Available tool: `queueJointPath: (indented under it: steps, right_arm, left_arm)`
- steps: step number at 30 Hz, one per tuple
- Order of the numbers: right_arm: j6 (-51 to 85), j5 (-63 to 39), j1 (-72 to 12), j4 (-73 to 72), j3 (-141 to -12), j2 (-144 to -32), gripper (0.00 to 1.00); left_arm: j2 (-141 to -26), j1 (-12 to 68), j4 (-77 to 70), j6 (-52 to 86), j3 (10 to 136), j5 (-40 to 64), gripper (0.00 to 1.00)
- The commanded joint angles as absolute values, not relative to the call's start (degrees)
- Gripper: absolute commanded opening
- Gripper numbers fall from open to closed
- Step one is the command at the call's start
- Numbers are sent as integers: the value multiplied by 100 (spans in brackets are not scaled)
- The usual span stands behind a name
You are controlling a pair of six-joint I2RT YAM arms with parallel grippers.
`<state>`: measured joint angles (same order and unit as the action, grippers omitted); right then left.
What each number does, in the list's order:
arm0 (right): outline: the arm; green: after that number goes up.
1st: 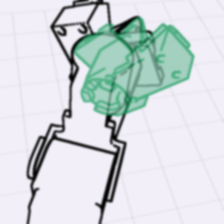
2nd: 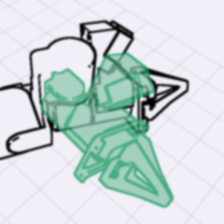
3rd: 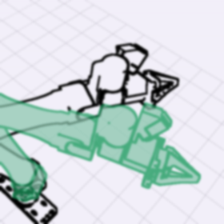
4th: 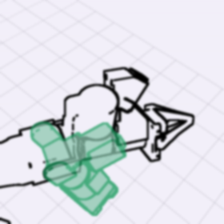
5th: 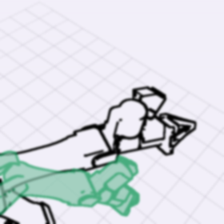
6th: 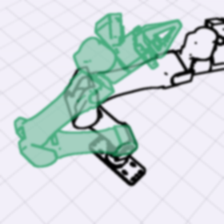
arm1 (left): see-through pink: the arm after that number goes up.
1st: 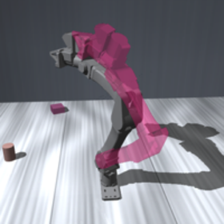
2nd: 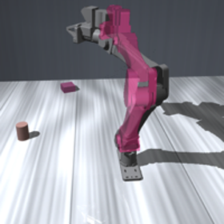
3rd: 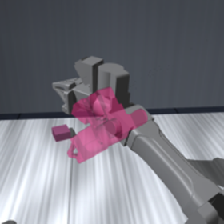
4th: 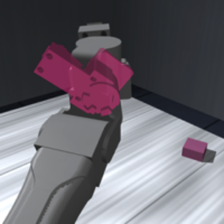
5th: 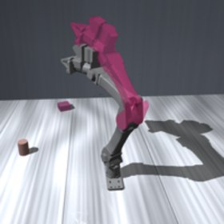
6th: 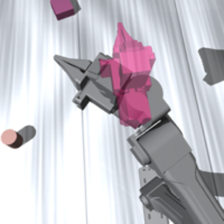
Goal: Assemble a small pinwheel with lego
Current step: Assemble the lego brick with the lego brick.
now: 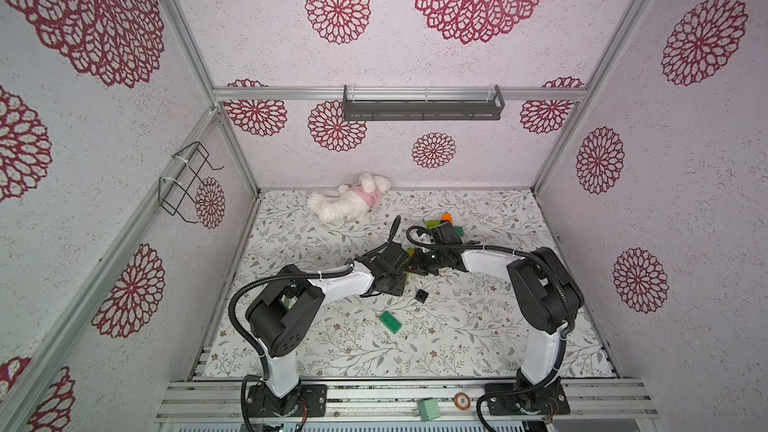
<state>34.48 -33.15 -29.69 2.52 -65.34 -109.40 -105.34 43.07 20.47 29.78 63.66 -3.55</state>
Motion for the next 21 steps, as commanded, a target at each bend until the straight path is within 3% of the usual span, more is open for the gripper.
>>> queueJointPath:
  steps: [1, 13, 21]
  right_arm:
    - [3320, -2707, -2972, 903, -6433, -11215, 0]
    - [3256, -3205, -2984, 699, -6587, -10963, 16]
    - [3479, -3423, -2971, 296, -6644, -10928, 17]
  left_arm:
    - [-10680, 4271, 1960, 2954, 6494, -467, 26]
    - [-10698, 4323, 2118, 2837, 6601, -562, 21]
    - [-10721, 4350, 2145, 2808, 6618, -538, 21]
